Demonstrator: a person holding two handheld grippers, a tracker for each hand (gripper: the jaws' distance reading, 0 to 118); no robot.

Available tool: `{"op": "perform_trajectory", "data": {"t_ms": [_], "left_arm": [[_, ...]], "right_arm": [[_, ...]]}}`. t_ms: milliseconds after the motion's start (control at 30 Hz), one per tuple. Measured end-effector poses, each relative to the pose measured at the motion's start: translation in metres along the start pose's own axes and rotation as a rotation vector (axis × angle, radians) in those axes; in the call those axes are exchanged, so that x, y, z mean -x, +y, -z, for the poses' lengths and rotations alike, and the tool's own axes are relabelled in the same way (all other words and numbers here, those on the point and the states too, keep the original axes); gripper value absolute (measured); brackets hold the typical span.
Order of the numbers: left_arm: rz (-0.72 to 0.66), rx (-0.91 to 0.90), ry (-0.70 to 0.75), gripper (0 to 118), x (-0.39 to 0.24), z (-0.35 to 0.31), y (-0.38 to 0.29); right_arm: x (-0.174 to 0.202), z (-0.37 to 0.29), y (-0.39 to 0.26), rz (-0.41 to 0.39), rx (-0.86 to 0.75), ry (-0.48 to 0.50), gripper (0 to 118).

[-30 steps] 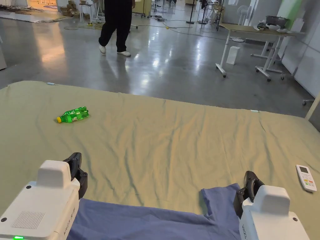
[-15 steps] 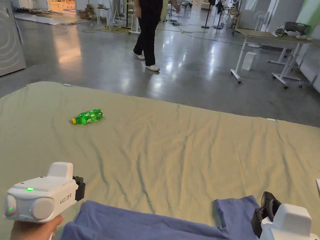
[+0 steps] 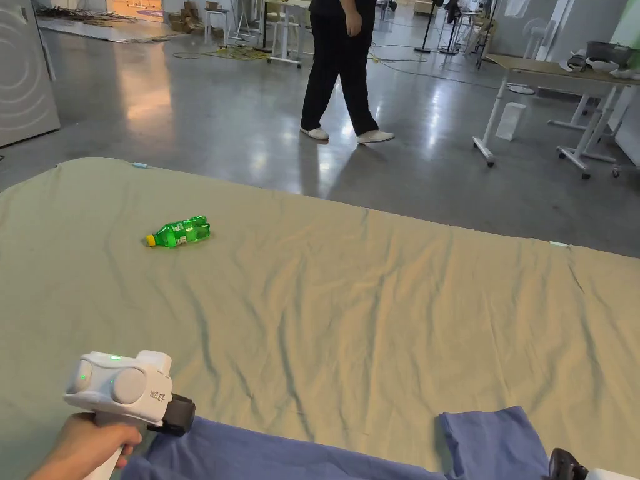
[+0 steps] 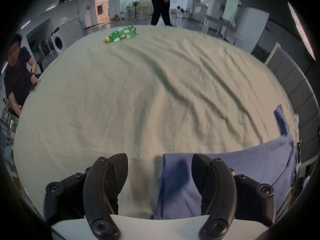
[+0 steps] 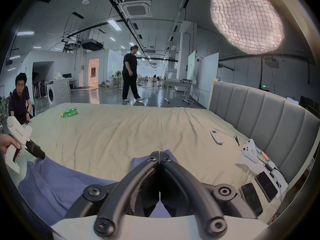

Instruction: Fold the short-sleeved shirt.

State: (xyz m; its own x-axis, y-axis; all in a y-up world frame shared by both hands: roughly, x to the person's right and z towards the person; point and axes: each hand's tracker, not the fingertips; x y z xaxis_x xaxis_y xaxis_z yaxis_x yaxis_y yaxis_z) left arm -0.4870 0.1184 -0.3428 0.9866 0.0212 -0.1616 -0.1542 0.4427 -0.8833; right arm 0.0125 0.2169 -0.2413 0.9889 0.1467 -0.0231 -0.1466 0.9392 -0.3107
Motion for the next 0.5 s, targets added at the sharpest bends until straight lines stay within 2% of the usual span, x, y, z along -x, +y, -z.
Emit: {"op": "perform_trajectory", "data": {"t_ms": [67,100,167,267,367,467,500], "left_arm": [[0.039,0.036,0.032,74,-0.008,0.009,-0.003],[0.052,-0.005,0.044,74,-0.012,0.006,-0.003],[0.065,-0.011,0.05,63,-0.015,0.006,-0.003],[0.168,-0.043,0.028,11,-0.019,0.009,-0.005],[0.166,-0.038,0.028,5,-0.019,0.013,-0.007],[0.055,-0.076,-0.01,4,-0.012,-0.002,-0.013],[0.067,-0.09,-0.009,4,-0.013,-0.01,-0.016]], "right_arm": [[-0.004,0.004,-0.005,0.0,0.023,-0.004,0],[-0.006,0.005,-0.007,0.001,0.034,-0.007,0],[-0.01,0.009,-0.011,0.007,0.055,-0.014,0],[-0.022,0.019,-0.017,0.041,0.115,-0.014,0],[-0.037,0.036,-0.017,0.054,0.171,-0.012,0],[-0.058,0.069,-0.016,0.055,0.314,0.023,3],[-0.064,0.081,-0.019,0.072,0.399,0.008,17]]}}
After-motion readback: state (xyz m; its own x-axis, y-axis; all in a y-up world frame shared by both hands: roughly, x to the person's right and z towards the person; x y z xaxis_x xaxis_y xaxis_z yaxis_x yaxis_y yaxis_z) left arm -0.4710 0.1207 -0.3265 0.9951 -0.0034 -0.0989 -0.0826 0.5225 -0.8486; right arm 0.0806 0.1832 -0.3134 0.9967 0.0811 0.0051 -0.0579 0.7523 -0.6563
